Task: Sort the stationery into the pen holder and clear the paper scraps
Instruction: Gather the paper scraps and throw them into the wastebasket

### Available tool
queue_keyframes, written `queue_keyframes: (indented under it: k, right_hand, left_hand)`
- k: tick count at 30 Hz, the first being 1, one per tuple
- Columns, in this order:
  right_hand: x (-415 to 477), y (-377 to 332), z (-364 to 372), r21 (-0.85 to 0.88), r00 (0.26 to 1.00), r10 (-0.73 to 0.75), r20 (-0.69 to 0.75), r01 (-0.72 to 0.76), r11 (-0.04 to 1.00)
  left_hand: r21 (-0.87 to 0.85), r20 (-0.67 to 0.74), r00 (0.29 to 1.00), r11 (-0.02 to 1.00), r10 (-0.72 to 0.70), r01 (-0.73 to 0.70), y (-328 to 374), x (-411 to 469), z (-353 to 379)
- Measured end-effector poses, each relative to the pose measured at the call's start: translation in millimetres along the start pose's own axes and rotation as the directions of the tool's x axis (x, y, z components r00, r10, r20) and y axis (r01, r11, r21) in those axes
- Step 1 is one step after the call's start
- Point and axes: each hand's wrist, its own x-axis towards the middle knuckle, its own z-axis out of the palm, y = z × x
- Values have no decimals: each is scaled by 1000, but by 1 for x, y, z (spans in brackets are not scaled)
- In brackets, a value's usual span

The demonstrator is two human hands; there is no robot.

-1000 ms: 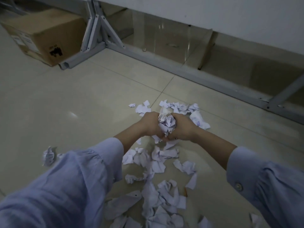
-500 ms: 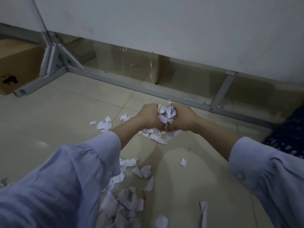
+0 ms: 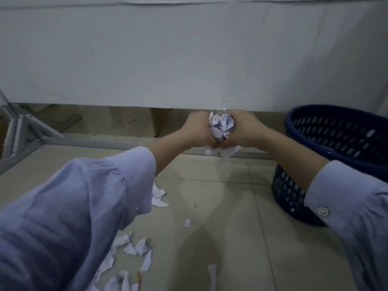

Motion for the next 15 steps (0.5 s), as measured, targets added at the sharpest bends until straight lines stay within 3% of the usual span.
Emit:
queue_keyframes:
  k: [5,9,15]
  right_hand:
    - [-37,49,-68,-118,990,31,-135,-47,992]
    - [-65,95,-106,-155,971,79,-224,-115,981]
    - [-99,166,-124,-133,943,217,-252,-256,957]
  left_hand:
    - [100,-33,989,985,142,-138,89,32,17]
    - [55,-52,971,971,235,-232,149,50,41]
    - [142,-5,931,922,364,-360,212,75,99]
